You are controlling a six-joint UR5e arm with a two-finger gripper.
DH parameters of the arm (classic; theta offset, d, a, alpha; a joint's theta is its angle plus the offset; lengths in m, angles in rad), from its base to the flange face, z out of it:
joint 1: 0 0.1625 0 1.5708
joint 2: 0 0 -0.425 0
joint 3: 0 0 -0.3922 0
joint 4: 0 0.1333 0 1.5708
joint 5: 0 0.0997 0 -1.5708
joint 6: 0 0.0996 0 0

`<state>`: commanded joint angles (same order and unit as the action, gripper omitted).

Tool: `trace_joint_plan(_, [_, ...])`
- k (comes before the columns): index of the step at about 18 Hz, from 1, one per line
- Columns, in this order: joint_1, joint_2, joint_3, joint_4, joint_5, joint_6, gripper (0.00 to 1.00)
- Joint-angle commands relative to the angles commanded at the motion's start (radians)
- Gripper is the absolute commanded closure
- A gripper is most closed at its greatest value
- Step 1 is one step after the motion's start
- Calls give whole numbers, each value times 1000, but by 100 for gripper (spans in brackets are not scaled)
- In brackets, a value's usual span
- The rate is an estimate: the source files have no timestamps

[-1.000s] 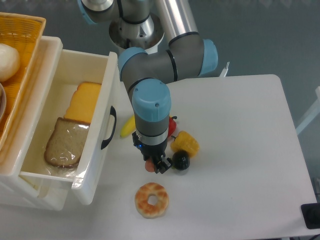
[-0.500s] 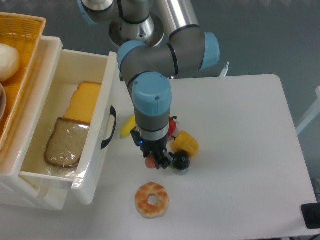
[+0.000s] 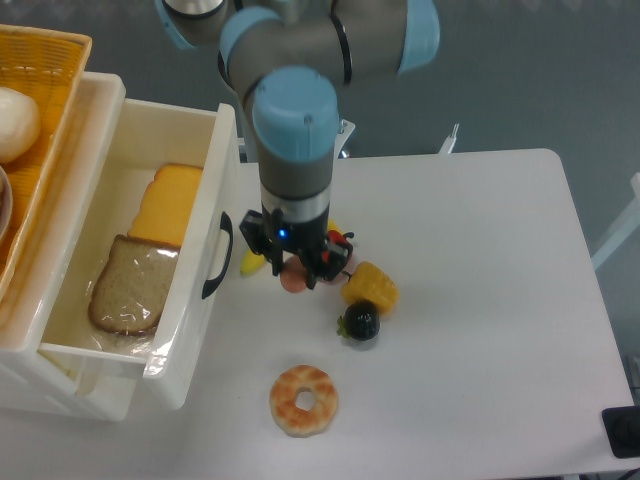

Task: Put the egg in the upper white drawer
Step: 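Carry the held egg over the open white drawer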

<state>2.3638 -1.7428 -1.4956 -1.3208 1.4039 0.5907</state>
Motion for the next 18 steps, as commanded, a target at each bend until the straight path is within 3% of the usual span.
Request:
trace_joint_plan(7, [6,68,2,14,-111,26,71])
trace_joint_plan(18, [-93,92,3,14,-111,400,71])
